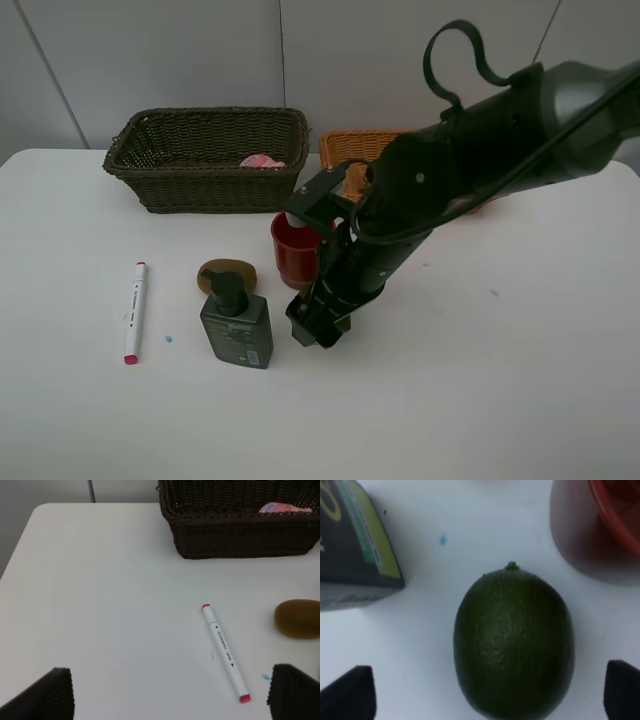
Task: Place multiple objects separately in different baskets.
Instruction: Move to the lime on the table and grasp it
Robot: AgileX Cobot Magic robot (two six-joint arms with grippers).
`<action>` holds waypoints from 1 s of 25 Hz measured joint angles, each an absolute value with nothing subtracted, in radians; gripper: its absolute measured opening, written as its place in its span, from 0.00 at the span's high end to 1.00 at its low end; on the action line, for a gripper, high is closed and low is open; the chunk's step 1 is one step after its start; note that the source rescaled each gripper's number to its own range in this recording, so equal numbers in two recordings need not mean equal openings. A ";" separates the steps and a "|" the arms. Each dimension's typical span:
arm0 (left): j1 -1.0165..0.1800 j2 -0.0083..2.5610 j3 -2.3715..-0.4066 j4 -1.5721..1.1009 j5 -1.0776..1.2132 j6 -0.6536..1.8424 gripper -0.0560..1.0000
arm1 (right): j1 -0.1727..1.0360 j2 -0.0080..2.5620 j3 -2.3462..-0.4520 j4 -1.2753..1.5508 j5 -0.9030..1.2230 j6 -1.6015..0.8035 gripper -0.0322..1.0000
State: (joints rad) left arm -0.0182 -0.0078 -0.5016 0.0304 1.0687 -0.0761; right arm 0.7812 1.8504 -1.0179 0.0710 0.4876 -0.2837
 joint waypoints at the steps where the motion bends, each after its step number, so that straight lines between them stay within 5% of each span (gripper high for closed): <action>1: -0.018 -0.008 -0.502 0.030 1.069 -0.076 0.00 | 0.781 1.851 -1.018 0.071 0.483 -0.284 0.00; 25: -0.018 -0.008 -0.502 0.030 1.069 -0.076 0.00 | 0.781 1.911 -1.018 0.106 0.432 -0.284 0.00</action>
State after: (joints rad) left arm -0.0182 -0.0078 -0.5016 0.0304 1.0687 -0.0761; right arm 0.7812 1.9108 -1.0179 0.1064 0.4318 -0.2837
